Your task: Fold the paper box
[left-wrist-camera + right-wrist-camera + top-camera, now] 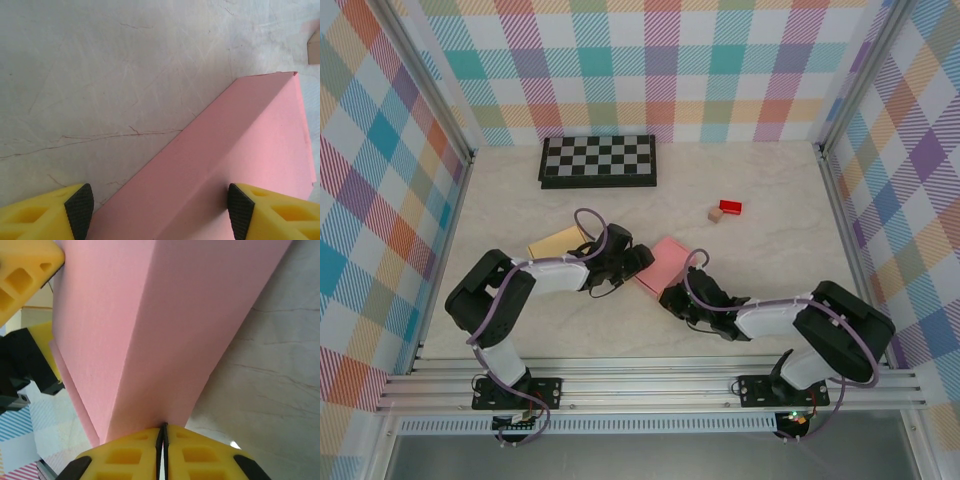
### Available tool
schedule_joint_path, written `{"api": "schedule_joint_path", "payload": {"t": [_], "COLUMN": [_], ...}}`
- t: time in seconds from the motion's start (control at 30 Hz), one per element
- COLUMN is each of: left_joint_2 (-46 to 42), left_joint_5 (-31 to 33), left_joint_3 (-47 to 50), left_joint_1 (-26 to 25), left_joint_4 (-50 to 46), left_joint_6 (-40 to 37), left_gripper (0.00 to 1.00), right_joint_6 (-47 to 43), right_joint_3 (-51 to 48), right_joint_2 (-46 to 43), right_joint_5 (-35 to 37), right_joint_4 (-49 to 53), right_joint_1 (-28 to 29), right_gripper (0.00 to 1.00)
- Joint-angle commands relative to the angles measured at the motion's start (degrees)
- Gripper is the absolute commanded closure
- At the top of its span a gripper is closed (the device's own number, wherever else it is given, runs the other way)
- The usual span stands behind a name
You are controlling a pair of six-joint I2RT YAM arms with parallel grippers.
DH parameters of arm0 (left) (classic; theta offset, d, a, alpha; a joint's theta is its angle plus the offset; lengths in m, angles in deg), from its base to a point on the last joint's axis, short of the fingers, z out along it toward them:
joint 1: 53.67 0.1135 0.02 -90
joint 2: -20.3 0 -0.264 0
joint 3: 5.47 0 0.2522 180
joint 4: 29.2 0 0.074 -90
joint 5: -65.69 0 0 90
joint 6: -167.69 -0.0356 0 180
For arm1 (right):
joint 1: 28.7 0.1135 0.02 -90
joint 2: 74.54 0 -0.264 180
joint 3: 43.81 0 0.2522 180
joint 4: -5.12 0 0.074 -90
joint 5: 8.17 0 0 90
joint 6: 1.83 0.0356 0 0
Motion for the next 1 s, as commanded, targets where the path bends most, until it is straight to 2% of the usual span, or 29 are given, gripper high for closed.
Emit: {"api": "schedule_joint_path", "payload": {"t": [0.0,0.13,0.37,0.57,0.77,0.87,0.97], "left_joint_2": [2.4,2.2,2.8,3.2,3.8,5.3,4.9], "left_joint_5": [-9.0,-9.0,-9.2,-6.9,-3.2,-2.5,-0.3], "left_joint_3": [1.2,0.3,0.3,-4.2,-12.7,-18.1,-22.0], "left_joint_1": [-4.9,-6.2,-7.0,-1.8,4.0,6.4,8.0], "left_joint_4": [-5.9,-5.8,-5.6,-14.2,-25.0,-28.9,-32.7], "left_joint_6": [4.1,5.0,5.5,-1.9,-11.8,-15.0,-16.5], "left_gripper": [0.28,0.29,0.29,0.28,0.25,0.24,0.24], "right_joint_6": [3.3,4.0,1.2,1.4,-4.3,-9.0,-16.8], "right_joint_3": [3.5,2.9,5.3,2.2,-1.4,1.2,4.7], "right_joint_2": [4.3,6.4,4.6,-0.4,-12.1,-19.6,-27.2], "right_joint_5": [-0.1,0.7,1.2,3.3,5.6,7.7,12.9], "right_joint_4": [-20.2,-24.0,-20.9,-11.8,4.1,19.2,35.2], "right_joint_1": [-0.5,-0.5,-0.6,-0.7,-2.7,-2.8,-3.3], "right_gripper": [0.93,0.97,0.96,0.93,0.92,0.91,0.90]}}
